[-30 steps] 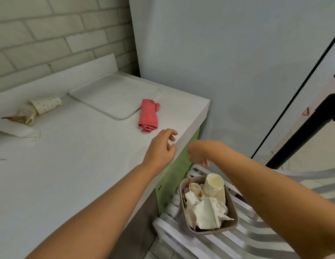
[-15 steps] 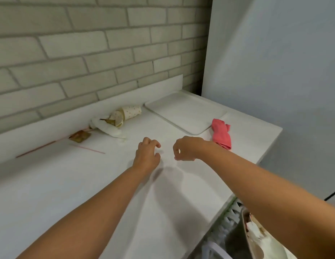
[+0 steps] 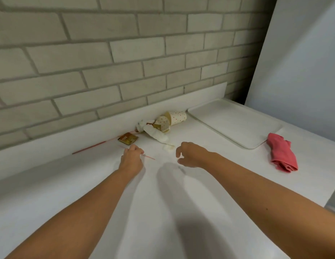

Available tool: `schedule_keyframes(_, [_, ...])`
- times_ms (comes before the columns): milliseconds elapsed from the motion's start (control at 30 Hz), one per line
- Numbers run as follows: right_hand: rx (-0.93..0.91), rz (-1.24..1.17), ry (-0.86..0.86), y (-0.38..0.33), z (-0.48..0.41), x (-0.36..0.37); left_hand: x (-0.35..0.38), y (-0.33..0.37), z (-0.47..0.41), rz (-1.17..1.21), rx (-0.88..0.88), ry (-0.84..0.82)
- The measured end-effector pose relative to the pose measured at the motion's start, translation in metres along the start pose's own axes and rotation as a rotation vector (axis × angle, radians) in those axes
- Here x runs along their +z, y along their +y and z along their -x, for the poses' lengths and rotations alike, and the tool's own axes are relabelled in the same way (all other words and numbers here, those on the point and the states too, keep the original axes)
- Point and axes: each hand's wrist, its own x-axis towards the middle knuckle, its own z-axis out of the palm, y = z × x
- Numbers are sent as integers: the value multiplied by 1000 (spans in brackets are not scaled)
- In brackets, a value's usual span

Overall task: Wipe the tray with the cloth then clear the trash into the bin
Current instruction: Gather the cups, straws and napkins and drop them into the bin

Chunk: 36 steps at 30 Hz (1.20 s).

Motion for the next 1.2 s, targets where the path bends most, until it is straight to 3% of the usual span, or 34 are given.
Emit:
schedule_keyframes(267, [-30,-22,56,-8,-66,5,4,-23,-27,-188,35,-75])
schedule_keyframes(400, [-55,-13,12,-9,-96,11,-4,-28,-39,-169,4,-127])
schedule_keyframes(533, [-47,22,-82,-11,-115,21,-11,-33,-41,-106,-65,-295])
schedule_keyframes(667, [-37,31,-51,-14,-130,27,-16,-29,-35,-193,-50,-419])
schedule_keyframes(933, [-69,27,-29,-19,-146,28,-12,-30,-27,-340,-99,-360])
schedule_keyframes(1067, [-127,13,-78,-29,-151,23,-15,-48,-27,-297,-164,-297])
schedule_keyframes(1200, [-146,-123,-16,-50,-157,14,-22,-64,-22,-129,-165,-261])
